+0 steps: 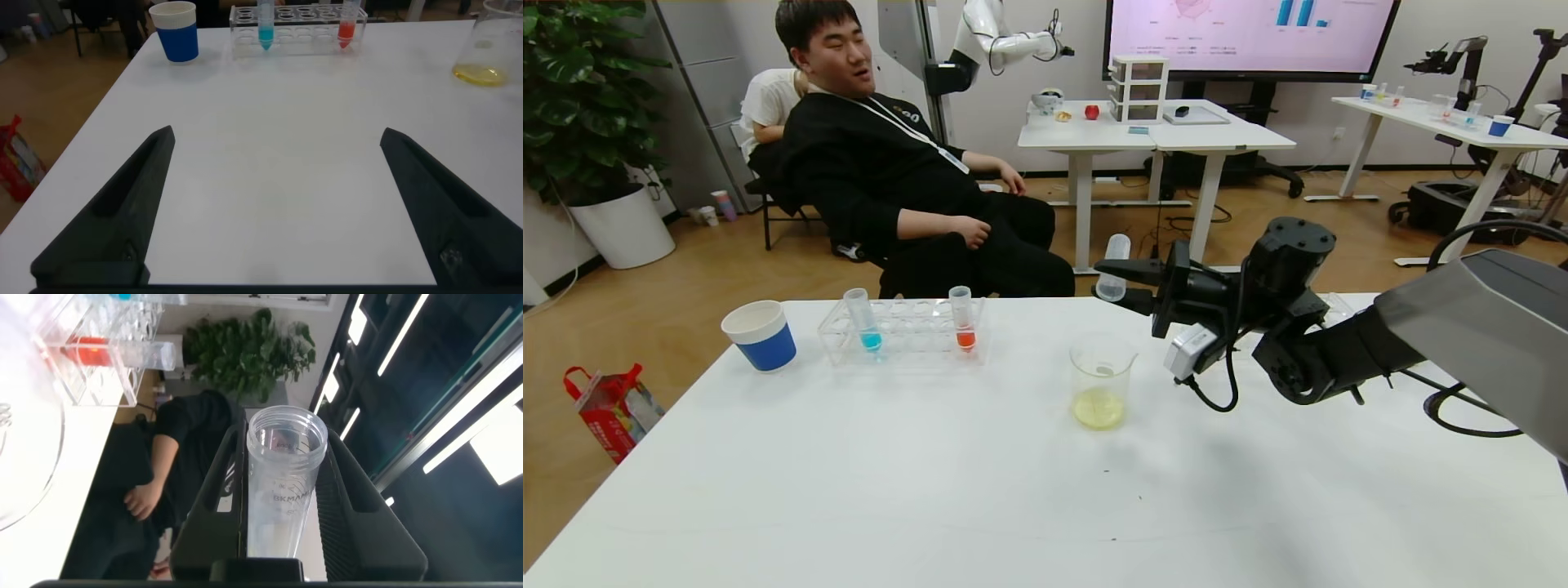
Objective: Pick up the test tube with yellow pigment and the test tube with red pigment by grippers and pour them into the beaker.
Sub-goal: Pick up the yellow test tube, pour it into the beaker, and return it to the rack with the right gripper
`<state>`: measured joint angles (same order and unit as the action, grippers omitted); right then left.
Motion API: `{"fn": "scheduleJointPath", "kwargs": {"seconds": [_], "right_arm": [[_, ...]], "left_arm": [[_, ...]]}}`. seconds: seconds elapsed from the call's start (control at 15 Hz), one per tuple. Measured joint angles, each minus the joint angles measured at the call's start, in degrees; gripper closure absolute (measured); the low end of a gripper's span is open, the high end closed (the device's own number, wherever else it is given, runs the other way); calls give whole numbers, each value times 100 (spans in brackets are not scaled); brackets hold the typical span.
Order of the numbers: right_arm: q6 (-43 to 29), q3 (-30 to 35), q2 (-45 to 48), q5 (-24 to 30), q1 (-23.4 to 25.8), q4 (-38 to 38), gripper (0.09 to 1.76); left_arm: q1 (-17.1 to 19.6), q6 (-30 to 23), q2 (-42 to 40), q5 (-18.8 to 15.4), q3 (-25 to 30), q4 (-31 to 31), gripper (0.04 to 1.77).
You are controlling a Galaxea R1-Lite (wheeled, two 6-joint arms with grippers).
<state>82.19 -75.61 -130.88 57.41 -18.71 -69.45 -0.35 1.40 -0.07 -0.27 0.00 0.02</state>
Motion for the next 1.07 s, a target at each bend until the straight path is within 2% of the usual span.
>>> {"fn": "scheduleJointPath", "kwargs": {"seconds": [0.2, 0.47, 0.6, 0.73, 0.87, 1.07], "right_arm": [[-1623, 78, 497, -473, -28, -325, 135], [-4123, 673, 1059, -2302, -71, -1606, 135], [-4852, 1114, 1330, -3054, -52, -1842, 135], [-5526, 1674, 1658, -3858, 0, -1794, 135], [-6362, 2365, 2109, -4487, 56, -1431, 135], [-7556, 3184, 2920, -5160, 232, -146, 135]], "left_arm": [[0, 0, 0, 0, 0, 0, 6], [0, -2, 0, 0, 0, 0, 6], [0, -2, 0, 2, 0, 0, 6], [0, 0, 0, 0, 0, 0, 6], [0, 0, 0, 2, 0, 2, 6], [0, 0, 0, 2, 0, 0, 6]]}}
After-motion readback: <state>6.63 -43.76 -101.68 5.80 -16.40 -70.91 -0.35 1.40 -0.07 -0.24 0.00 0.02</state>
